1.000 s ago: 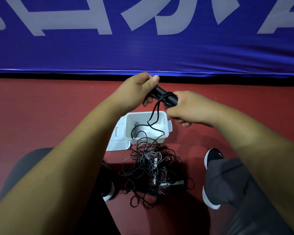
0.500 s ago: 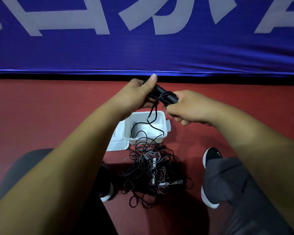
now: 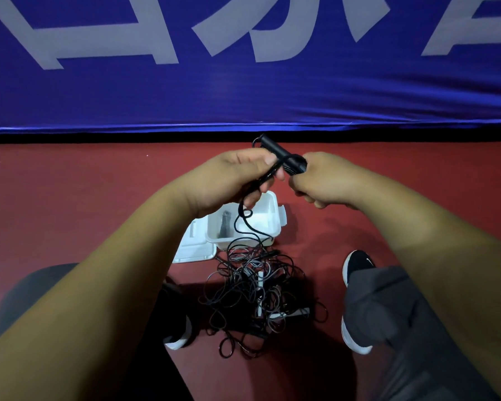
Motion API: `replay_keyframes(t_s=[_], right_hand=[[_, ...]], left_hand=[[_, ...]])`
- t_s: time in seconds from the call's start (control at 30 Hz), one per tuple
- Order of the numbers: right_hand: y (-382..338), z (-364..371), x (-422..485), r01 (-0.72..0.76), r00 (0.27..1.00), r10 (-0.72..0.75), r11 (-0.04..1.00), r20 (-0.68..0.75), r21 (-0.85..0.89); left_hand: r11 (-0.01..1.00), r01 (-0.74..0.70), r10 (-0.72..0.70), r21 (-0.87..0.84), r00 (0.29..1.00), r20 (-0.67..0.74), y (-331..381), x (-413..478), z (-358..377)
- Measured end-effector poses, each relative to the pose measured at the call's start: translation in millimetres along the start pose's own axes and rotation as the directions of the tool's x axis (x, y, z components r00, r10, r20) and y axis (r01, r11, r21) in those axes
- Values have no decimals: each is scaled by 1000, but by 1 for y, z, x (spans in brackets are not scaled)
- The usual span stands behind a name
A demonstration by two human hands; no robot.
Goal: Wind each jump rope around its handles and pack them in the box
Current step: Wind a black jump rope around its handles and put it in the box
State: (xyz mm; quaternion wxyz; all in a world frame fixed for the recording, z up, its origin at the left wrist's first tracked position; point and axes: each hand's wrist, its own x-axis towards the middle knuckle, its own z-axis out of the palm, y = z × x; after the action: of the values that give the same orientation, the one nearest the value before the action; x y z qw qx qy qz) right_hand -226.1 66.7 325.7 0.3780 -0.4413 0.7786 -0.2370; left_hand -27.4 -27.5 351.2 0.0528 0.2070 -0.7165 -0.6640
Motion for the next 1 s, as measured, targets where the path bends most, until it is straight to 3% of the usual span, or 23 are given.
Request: replay_keyframes(t_s=[0.1,0.27,0.47,0.6,0.77,0.87,1.0], right_hand=[[2,0,2,12,999,-12,1000,37,11],[5,-1,5,16,998,-19,999,64,45],[7,4,4,14,994,-22,997,110,70],[3,10,4,21,993,-44,979,109,204],[-1,8,-1,-98,966,-54,826,251,555],[-2,6,-8,-130,934,-118,768,337,628],[-9,10,-13,-160,923,-158,671,350,724]], left_hand=[[1000,0,-1,25,998,55,2,-1,5],[992,119,-117,-50,992,52,2,-3,5],[993,-19,13,115,999,53,7,-6,8],[981,-14,-5,192,995,100,7,-9,5],[961,88,-92,264,996,3,1,-11,-9],[936,131,-117,327,991,-64,-6,-11,-12],[939,163,-164,304,986,-22,-7,-11,-10]])
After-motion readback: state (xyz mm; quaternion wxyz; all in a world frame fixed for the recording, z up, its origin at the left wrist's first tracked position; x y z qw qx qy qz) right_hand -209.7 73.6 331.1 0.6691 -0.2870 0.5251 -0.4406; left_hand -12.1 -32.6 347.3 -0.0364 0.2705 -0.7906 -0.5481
